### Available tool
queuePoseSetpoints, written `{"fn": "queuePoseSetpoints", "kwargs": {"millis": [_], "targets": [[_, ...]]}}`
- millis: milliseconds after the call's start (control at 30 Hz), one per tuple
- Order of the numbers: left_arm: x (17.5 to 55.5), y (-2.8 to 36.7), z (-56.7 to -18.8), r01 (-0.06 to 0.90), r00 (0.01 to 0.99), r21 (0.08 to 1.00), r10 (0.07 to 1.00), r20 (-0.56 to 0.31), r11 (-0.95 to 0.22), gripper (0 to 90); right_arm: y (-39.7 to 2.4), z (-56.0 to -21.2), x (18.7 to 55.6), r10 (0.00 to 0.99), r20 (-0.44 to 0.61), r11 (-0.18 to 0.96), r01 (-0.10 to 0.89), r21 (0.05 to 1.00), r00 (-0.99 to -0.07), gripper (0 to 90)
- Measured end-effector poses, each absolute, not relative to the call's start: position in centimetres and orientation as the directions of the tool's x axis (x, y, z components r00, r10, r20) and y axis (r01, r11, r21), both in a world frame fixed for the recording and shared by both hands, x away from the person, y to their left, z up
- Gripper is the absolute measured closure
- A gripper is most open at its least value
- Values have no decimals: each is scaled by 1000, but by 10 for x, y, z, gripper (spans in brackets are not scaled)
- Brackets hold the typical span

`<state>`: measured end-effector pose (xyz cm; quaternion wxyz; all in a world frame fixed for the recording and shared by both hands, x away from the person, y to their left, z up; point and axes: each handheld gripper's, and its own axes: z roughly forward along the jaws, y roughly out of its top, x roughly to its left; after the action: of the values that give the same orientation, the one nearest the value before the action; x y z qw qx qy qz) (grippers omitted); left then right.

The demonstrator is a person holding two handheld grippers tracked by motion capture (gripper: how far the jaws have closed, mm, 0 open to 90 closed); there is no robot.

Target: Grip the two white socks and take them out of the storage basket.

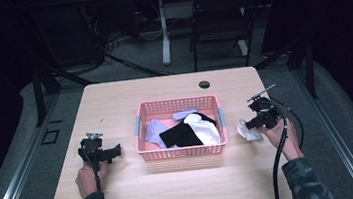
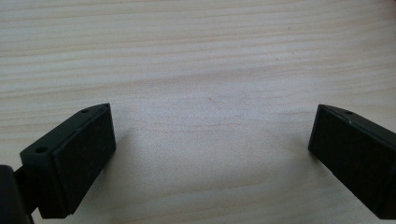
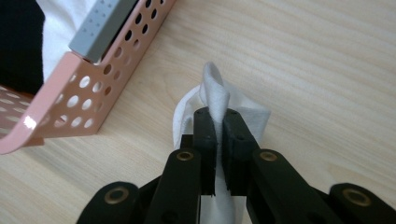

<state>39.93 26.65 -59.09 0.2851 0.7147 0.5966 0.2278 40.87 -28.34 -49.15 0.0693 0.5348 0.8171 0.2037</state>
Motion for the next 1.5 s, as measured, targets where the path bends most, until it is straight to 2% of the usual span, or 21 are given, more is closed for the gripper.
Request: {"fn": "queuePoseSetpoints", "kwargs": {"millis": [67, 133, 300, 333, 367, 533, 833, 1000, 1200, 1500], "targets": [[399, 267, -591, 723, 184, 679, 983, -15, -126, 6, -282, -495, 409, 905, 86, 354, 850, 391, -417, 827], [399, 267, -591, 723, 185, 679, 983, -15, -126, 6, -283, -499, 411, 913, 81, 343, 858, 383, -401, 758], [399, 267, -591, 723, 185, 679, 983, -15, -126, 6, -285, -500, 411, 928, 85, 301, 864, 405, -363, 398], [399, 267, -591, 723, 185, 679, 983, -14, -126, 6, -284, -495, 410, 926, 88, 300, 855, 423, -368, 294], [399, 267, -591, 723, 185, 679, 983, -15, -125, 6, -284, -495, 410, 926, 88, 300, 855, 423, -368, 294], [399, 267, -591, 724, 185, 679, 983, -16, -126, 6, -277, -486, 406, 911, 91, 321, 830, 456, -402, 147], [399, 267, -591, 723, 184, 679, 983, -15, -124, 6, -266, -463, 397, 884, 93, 359, 792, 494, -458, 32], [399, 267, -591, 724, 184, 679, 983, -15, -125, 6, -254, -450, 395, 868, 84, 380, 765, 520, -489, 16], [399, 267, -591, 724, 184, 679, 983, -16, -124, 6, -224, -428, 404, 827, 55, 463, 732, 500, -560, 4], [399, 267, -591, 724, 184, 679, 983, -16, -125, 6, -191, -421, 420, 784, 36, 530, 698, 481, -620, 26]]}}
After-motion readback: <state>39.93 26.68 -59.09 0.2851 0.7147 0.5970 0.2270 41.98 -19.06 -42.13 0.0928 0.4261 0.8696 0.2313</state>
